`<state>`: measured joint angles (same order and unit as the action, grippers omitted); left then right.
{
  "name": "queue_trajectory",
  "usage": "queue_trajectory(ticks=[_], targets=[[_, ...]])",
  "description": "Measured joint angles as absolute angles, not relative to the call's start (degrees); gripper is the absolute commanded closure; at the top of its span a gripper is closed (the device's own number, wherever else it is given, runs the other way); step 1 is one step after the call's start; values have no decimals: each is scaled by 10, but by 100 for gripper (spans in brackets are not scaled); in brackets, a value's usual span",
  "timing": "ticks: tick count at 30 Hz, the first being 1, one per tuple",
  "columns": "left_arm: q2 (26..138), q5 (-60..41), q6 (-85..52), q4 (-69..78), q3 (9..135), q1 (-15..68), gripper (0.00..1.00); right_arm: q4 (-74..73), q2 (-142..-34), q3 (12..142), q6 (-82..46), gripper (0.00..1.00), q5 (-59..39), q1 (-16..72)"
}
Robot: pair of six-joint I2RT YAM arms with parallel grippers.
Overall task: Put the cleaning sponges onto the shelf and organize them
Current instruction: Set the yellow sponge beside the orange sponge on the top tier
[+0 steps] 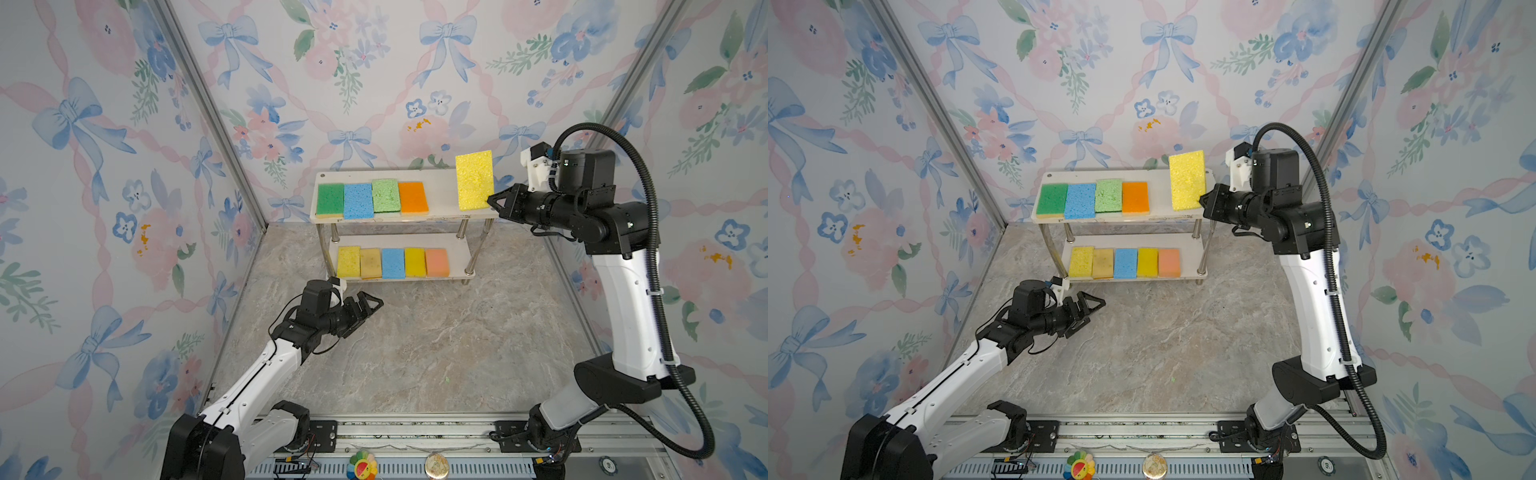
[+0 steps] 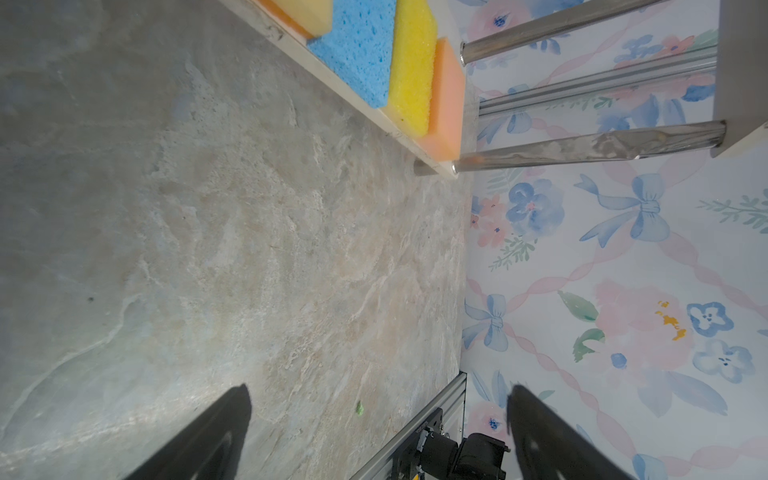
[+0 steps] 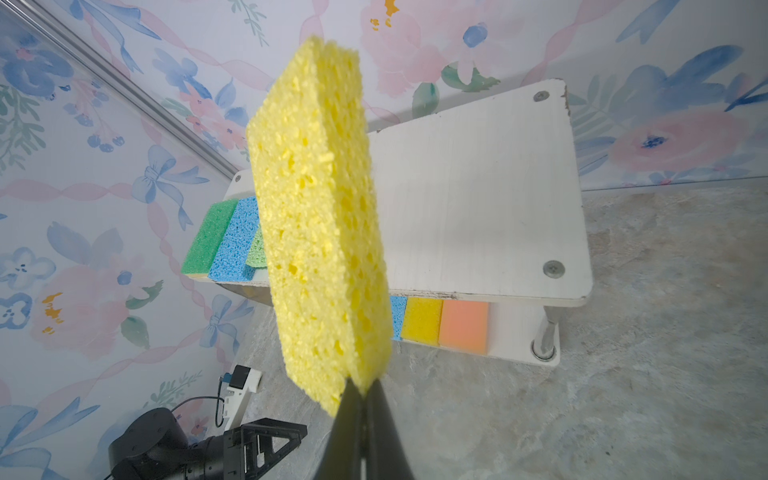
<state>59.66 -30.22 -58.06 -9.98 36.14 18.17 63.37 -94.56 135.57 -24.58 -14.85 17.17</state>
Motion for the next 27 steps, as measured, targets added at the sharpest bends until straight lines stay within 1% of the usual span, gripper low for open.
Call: queue_trajectory(ticks=[4,13,27], targets=[[589,-305,-581,-105,350,171,2,635,-976,1376,-251,94,-161,169],[585,-322,-574,-104,338,135,2,635,-1011,1388,-274,94,-185,164],[603,-341,-556,-104,335,129,2,640,-1056,1424,-302,95,-207,164]])
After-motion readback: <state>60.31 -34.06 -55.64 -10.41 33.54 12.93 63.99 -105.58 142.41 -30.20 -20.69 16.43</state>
